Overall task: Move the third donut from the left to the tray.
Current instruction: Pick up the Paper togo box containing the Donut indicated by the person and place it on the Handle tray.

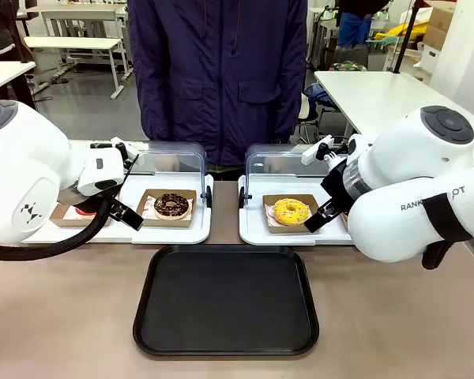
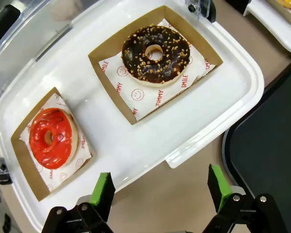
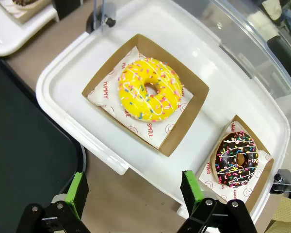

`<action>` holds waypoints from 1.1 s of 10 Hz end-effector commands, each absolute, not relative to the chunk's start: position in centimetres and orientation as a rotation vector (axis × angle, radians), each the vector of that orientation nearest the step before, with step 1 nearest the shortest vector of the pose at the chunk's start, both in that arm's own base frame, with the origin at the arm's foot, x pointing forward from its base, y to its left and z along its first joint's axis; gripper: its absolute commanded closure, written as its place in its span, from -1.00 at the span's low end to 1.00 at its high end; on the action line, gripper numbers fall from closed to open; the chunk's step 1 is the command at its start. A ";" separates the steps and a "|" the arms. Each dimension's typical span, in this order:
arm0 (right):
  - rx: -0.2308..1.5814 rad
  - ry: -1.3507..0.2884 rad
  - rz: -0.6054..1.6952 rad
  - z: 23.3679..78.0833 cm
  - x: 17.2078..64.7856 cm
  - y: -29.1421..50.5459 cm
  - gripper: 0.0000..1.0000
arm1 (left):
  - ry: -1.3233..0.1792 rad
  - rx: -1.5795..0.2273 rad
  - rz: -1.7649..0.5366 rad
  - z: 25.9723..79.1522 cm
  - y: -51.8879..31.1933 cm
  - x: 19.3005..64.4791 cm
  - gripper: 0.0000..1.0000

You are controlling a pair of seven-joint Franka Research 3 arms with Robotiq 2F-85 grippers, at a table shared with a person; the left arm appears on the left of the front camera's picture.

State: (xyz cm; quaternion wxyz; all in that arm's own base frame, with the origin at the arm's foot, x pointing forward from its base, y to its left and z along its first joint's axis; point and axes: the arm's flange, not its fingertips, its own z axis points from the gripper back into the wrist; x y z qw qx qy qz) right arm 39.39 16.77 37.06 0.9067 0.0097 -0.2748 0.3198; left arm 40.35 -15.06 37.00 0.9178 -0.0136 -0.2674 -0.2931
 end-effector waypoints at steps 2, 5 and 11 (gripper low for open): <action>0.020 -0.567 0.660 37.1 39.4 16.8 -1.00 | -0.550 -0.028 -0.603 37.0 -15.1 40.3 -1.00; 0.095 -0.569 0.646 43.0 41.6 15.7 -1.00 | -0.547 -0.182 -0.593 43.2 -13.4 42.6 -1.00; 0.408 -0.645 0.729 53.6 43.6 -1.9 -1.00 | -0.431 -0.505 -0.886 51.4 2.3 48.8 -1.00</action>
